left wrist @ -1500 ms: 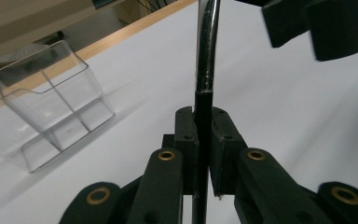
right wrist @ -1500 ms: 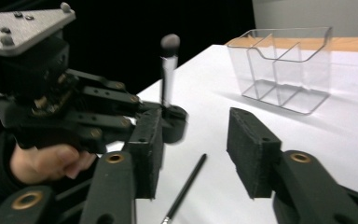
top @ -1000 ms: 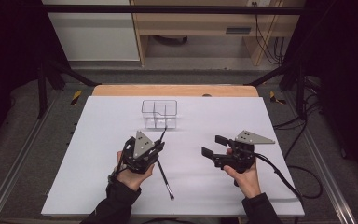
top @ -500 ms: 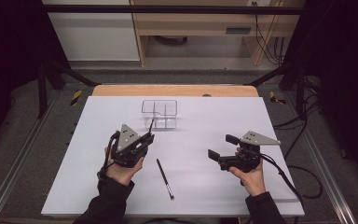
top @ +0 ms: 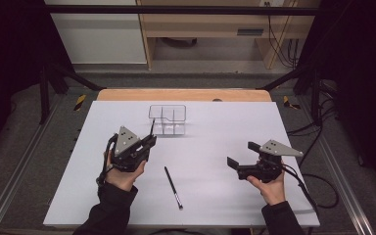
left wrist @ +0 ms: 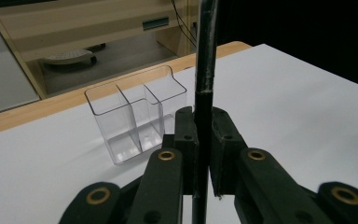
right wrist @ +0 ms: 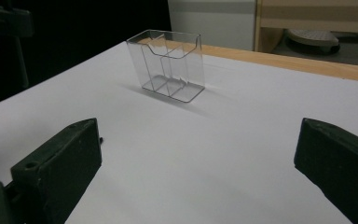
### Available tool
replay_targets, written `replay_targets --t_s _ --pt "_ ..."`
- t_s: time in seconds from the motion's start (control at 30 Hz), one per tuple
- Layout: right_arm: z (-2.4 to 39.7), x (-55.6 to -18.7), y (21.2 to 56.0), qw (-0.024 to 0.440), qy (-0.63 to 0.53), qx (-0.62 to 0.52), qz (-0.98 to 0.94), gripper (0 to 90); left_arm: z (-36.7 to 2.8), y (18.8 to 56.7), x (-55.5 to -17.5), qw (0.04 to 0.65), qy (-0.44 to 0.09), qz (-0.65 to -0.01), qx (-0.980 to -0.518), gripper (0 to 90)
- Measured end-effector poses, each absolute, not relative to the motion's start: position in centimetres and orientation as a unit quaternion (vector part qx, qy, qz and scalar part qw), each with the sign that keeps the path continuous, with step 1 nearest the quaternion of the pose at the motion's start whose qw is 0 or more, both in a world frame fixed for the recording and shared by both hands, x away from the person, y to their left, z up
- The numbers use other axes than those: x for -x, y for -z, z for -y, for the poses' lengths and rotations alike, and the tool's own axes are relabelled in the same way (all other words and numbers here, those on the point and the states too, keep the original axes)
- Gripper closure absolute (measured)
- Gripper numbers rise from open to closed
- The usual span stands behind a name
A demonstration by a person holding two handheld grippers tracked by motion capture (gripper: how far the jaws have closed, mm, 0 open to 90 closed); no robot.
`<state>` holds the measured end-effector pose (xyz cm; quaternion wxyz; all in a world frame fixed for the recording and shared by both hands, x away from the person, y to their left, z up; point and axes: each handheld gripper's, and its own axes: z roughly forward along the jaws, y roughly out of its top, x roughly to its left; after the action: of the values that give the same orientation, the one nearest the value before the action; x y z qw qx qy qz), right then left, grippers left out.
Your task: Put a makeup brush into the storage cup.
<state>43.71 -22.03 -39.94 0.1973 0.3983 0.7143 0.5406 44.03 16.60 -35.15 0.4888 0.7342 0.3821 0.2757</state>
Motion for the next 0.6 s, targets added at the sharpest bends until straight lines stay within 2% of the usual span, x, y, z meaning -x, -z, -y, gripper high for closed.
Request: replay_targets --t_s 0.6 --pt "23.7 -43.1 40.4 0.223 -0.522 -0.414 -0.712 0.5 -17.1 33.5 -45.4 0.510 -0.274 -0.389 -0.716 83.1"
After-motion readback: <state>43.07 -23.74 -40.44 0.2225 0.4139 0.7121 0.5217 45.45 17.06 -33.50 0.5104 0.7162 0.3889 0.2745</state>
